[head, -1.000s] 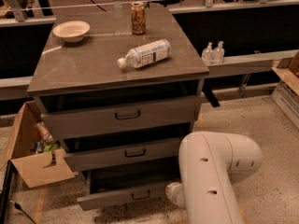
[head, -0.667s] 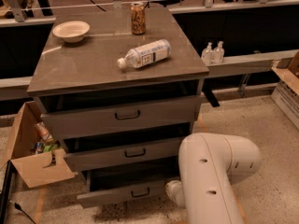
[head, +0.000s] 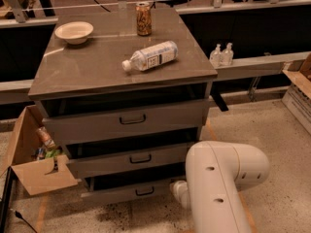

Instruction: Close bottom drawer

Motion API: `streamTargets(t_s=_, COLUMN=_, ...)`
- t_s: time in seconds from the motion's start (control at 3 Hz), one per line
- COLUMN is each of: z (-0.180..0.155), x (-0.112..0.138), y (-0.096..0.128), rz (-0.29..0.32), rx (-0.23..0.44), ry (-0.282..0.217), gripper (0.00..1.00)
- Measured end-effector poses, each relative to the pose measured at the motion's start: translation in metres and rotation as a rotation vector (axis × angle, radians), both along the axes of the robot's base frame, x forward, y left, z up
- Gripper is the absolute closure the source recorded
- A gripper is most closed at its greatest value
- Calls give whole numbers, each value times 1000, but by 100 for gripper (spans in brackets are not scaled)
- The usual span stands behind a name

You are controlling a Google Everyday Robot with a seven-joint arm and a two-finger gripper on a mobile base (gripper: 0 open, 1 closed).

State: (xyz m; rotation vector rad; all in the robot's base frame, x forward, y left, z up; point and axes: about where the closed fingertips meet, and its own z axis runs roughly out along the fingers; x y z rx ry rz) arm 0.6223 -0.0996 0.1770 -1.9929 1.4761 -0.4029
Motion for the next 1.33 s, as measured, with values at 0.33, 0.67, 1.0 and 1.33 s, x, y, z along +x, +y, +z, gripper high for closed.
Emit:
streamTargets(t_s=0.33, z=-1, x=16, y=4, rz=15, rx=3, ry=-25, gripper=100)
streamTargets(t_s=0.67, z=-1, x=29, y=8, rz=28, rx=6, ry=-48, gripper=100)
streamTargets(t_s=1.0, z=-3, x=48, y=14, rz=43, rx=11, ry=-78, gripper=100)
streamTargets(t_s=1.33, z=-4, x=51, y=17, rz=50, rx=14, ry=-78, gripper=100)
